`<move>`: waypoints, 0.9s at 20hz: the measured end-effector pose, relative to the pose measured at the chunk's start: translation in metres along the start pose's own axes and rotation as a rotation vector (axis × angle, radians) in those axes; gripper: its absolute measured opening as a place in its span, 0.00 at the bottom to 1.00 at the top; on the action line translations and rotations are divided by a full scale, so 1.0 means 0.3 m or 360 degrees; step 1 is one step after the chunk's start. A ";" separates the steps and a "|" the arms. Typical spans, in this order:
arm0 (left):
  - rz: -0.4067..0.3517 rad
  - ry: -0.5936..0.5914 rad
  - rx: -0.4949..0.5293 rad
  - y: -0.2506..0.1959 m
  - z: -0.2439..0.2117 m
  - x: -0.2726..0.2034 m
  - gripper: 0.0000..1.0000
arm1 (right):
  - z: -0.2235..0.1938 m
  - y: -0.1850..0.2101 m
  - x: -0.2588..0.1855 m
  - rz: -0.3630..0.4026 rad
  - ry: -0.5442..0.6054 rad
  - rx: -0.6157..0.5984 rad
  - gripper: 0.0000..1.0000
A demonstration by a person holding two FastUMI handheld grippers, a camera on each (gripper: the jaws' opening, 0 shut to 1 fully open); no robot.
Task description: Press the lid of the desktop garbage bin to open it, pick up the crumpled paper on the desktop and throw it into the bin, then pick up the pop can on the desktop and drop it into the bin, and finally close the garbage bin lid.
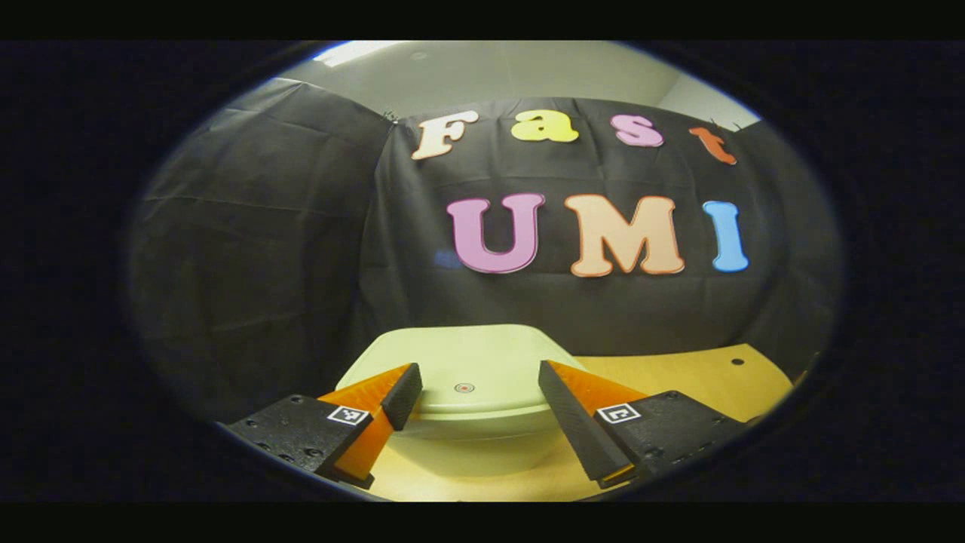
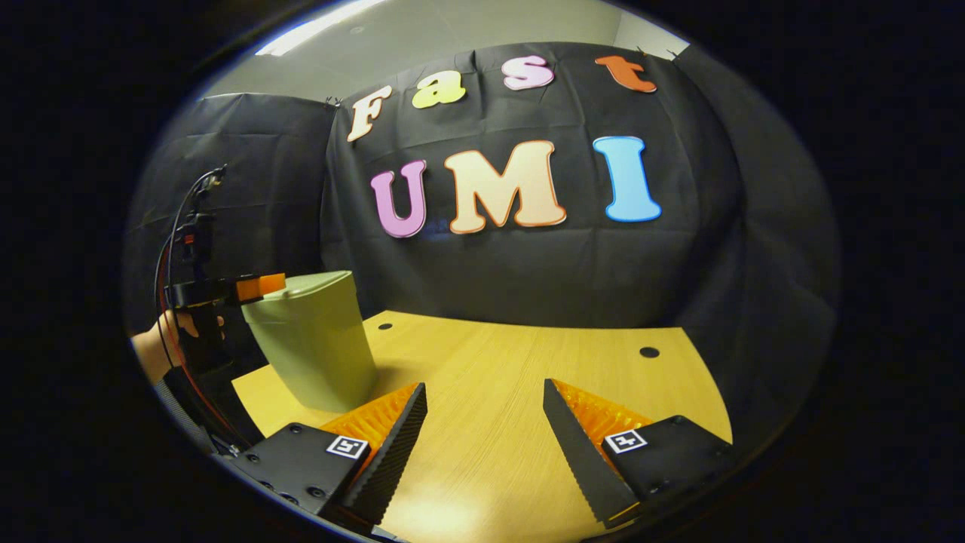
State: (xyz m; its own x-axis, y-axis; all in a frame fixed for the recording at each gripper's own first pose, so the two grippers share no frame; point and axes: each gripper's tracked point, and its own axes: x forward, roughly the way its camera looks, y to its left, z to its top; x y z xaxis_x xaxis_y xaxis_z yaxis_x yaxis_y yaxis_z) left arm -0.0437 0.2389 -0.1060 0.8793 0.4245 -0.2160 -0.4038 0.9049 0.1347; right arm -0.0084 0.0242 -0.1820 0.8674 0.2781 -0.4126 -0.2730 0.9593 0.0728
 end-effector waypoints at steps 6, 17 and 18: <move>-0.0320 -0.0288 0.0128 -0.131 0.212 -0.081 0.93 | 0.258 0.060 -0.123 -0.0192 -0.0315 0.0064 0.97; -0.0700 -0.0435 -0.0079 -0.393 0.326 -0.323 0.93 | 0.426 0.178 -0.291 -0.0344 -0.0553 0.0090 0.94; -0.0710 -0.0427 -0.0085 -0.399 0.325 -0.329 0.94 | 0.438 0.184 -0.301 -0.0346 -0.0574 0.0088 0.94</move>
State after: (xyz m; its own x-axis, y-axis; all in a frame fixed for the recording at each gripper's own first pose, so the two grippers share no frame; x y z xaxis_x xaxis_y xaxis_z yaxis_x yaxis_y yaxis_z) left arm -0.0575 0.0856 -0.0065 0.9997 -0.0192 0.0155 0.0186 0.9992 0.0349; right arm -0.0470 0.0585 -0.0214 0.9950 0.0589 -0.0802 -0.0531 0.9960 0.0717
